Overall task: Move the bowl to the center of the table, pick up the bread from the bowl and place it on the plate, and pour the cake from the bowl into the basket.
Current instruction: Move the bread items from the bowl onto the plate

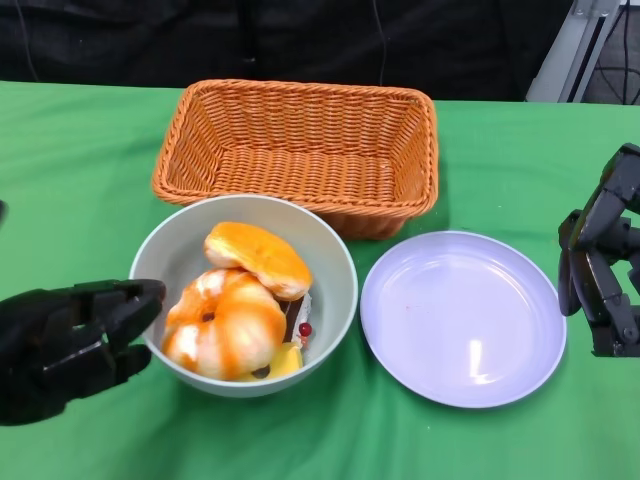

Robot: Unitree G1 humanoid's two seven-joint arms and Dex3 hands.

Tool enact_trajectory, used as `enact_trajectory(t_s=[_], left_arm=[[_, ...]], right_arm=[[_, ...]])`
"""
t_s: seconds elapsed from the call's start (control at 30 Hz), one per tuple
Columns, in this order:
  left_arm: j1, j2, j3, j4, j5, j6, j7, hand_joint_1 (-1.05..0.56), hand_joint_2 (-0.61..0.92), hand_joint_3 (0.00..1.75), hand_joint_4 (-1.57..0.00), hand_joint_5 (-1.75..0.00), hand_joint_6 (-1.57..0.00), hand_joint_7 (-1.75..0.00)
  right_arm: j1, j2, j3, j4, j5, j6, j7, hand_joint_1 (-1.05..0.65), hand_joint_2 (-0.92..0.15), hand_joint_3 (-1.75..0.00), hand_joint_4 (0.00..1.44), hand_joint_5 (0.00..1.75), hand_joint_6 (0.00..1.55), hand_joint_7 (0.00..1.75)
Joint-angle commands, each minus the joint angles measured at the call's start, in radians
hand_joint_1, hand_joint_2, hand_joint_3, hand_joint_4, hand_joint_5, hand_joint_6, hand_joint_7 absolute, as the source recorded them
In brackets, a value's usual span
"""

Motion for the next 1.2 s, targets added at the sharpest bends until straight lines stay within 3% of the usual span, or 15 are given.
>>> enact_trajectory(t_s=[0.03,0.1,0.23,0.37,0.57,0.73,0.8,0.87,0.97,1.07,1.13,1.2], left_arm=[[0.045,0.183,-0.132,-0.025,0.231,-0.274,-0.004,-0.67,0.92,0.35,-0.51,-0.21,-0.39,-0.09],[0.055,0.202,-0.148,-0.008,0.278,-0.341,-0.017,-0.67,0.92,0.35,-0.56,-0.22,-0.42,-0.09],[0.068,0.252,-0.118,0.076,0.343,-0.541,-0.072,-0.62,0.92,0.33,-0.88,-0.29,-0.67,-0.1],[0.08,0.251,-0.096,0.101,0.361,-0.629,-0.096,-0.58,0.92,0.29,-0.95,-0.28,-0.76,-0.09],[0.082,0.145,-0.01,0.147,0.308,-0.717,-0.065,-0.4,0.92,0.19,-0.99,-0.27,-0.91,-0.11],[0.071,-0.028,0.068,0.222,0.271,-0.864,0.026,-0.22,0.92,0.2,-1.06,-0.32,-1.01,-0.13],[0.059,-0.103,0.092,0.268,0.258,-0.94,0.07,-0.11,0.91,0.3,-0.99,-0.71,-1.15,-0.1],[0.05,-0.142,0.1,0.301,0.256,-0.989,0.091,-0.13,0.9,0.35,-0.91,-1.03,-1.22,-0.1],[0.034,-0.193,0.112,0.359,0.236,-1.067,0.093,-0.18,0.91,0.35,-0.84,-1.28,-1.22,-0.18],[0.024,-0.218,0.116,0.398,0.241,-1.128,0.094,-0.2,0.92,0.35,-0.79,-1.41,-0.95,-0.74],[0.021,-0.235,0.118,0.41,0.246,-1.15,0.105,-0.2,0.92,0.35,-0.78,-1.42,-0.92,-0.82],[0.017,-0.257,0.121,0.421,0.25,-1.171,0.127,-0.21,0.92,0.35,-0.76,-1.47,-0.87,-0.92]], right_arm=[[0.012,-0.004,-0.004,-0.005,0.004,-0.005,-0.002,-0.27,-0.41,-1.34,0.88,1.75,0.64,1.67],[0.013,-0.005,-0.005,-0.006,0.003,-0.004,-0.002,-0.27,-0.41,-1.34,0.88,1.75,0.64,1.67],[0.017,-0.008,-0.011,-0.002,0.014,-0.004,0.004,-0.28,-0.42,-1.33,0.87,1.75,0.64,1.65],[0.018,-0.011,-0.013,0.0,0.015,0.001,0.005,-0.27,-0.42,-1.33,0.87,1.75,0.64,1.64],[0.022,-0.013,-0.016,0.01,0.021,0.0,0.02,-0.29,-0.42,-1.3,0.86,1.75,0.64,1.6],[0.028,-0.02,-0.01,0.002,0.041,0.026,0.033,-0.31,-0.42,-1.25,0.86,1.75,0.66,1.54],[0.032,-0.029,0.001,-0.011,0.045,0.044,0.045,-0.32,-0.41,-1.19,0.82,1.74,0.67,1.48],[0.035,-0.04,0.007,-0.024,0.051,0.063,0.06,-0.33,-0.43,-1.13,0.8,1.61,0.66,1.35],[0.045,-0.063,0.038,-0.062,0.001,0.061,0.069,-0.33,-0.45,-1.07,0.75,1.44,0.65,1.16],[0.05,-0.078,0.056,-0.082,-0.014,0.065,0.079,-0.33,-0.53,-0.88,0.72,1.3,0.66,0.98],[0.05,-0.088,0.074,-0.096,-0.015,0.069,0.095,-0.33,-0.54,-0.84,0.72,1.28,0.66,0.95],[0.045,-0.111,0.108,-0.125,-0.023,0.087,0.116,-0.38,-0.76,-0.41,0.63,1.08,0.6,0.78]])
